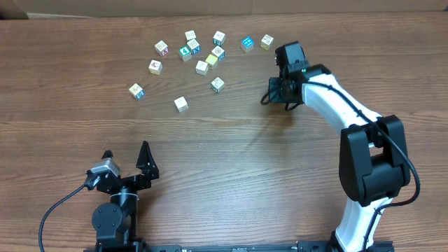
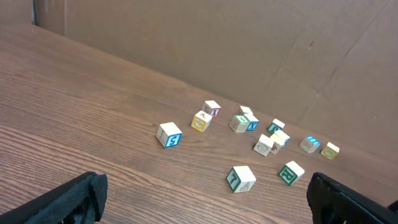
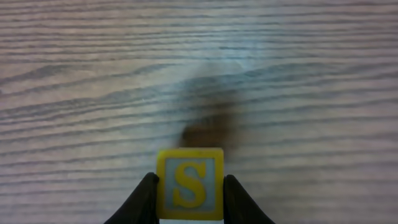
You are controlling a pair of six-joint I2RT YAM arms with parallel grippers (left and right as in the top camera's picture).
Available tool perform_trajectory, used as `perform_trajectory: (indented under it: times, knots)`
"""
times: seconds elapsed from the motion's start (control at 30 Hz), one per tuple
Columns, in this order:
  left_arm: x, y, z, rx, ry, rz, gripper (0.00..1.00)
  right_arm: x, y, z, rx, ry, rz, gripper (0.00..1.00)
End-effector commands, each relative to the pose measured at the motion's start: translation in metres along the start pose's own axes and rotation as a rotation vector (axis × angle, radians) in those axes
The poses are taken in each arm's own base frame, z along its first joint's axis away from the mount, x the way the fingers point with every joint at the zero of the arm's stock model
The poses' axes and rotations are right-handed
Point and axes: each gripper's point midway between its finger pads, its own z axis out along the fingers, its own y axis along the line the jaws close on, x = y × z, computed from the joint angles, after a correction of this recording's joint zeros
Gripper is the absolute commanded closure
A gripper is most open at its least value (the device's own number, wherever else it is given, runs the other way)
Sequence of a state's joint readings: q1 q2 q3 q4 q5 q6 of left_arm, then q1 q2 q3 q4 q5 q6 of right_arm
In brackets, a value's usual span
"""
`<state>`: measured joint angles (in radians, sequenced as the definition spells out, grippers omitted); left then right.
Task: Form a tower
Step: 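Carry the S block right and lower it onto the table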
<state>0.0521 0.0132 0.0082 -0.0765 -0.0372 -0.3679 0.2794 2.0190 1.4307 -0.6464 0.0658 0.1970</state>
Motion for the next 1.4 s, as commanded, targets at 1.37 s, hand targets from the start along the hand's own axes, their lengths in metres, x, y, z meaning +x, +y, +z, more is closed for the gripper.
perform_trajectory:
  times: [1.37]
  knots:
    - [0.000,-0.002,0.000,0.010,-0.004,-0.006,0.00,-0.012,0.006,0.013,-0.038,-0.121,-0.036,0.45]
